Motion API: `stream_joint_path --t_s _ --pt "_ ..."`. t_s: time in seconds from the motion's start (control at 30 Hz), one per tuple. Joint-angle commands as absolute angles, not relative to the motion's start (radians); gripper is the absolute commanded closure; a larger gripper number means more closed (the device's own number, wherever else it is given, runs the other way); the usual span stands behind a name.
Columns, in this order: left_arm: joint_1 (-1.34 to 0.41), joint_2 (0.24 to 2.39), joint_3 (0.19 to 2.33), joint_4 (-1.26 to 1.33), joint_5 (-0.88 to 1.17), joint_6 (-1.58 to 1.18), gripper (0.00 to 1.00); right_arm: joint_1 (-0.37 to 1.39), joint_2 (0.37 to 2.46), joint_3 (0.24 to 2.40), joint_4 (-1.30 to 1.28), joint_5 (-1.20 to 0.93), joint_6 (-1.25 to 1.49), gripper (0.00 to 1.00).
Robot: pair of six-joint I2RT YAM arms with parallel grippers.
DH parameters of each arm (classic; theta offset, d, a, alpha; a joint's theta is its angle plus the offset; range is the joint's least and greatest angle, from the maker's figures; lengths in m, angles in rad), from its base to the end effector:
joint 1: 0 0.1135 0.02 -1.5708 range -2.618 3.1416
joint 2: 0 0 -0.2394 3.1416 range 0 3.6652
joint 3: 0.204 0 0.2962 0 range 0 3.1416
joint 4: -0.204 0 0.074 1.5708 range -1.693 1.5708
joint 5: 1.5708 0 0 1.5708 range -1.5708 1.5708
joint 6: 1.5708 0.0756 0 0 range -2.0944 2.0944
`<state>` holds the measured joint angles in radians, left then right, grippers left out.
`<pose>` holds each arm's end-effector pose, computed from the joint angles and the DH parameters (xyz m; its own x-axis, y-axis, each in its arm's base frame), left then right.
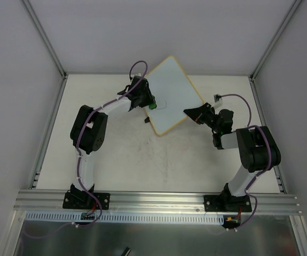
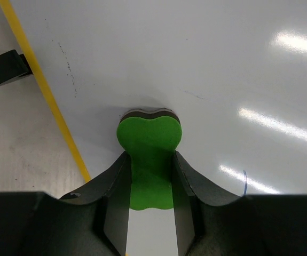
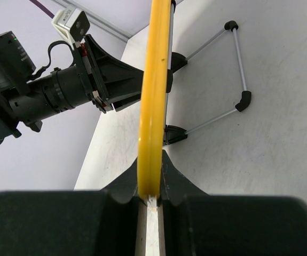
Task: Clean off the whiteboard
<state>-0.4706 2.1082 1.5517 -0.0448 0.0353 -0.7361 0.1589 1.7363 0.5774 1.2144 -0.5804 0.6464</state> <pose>0.4835 -0.2490 0.1323 -0.6953 -0.3991 -0.5977 0.0165 0.8226 -0.5684 0.3564 0.0991 0.1155 -0.3616 0.4522 -0.8153 -0.5702 0.5847 0.5771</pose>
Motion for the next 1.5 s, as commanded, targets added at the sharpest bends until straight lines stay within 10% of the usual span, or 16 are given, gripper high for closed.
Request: stream_joint_path --t_s 0.0,1.47 --pt "-0.609 2.224 1.552 -0.123 0.081 -0.675 1.00 0.206 1.733 0.604 1.333 -0.703 0.681 1.00" --pt "-0.788 2.169 1.571 -0.120 0.232 -0.301 1.00 0.206 1.724 0.606 1.333 -0.703 0.684 1.00"
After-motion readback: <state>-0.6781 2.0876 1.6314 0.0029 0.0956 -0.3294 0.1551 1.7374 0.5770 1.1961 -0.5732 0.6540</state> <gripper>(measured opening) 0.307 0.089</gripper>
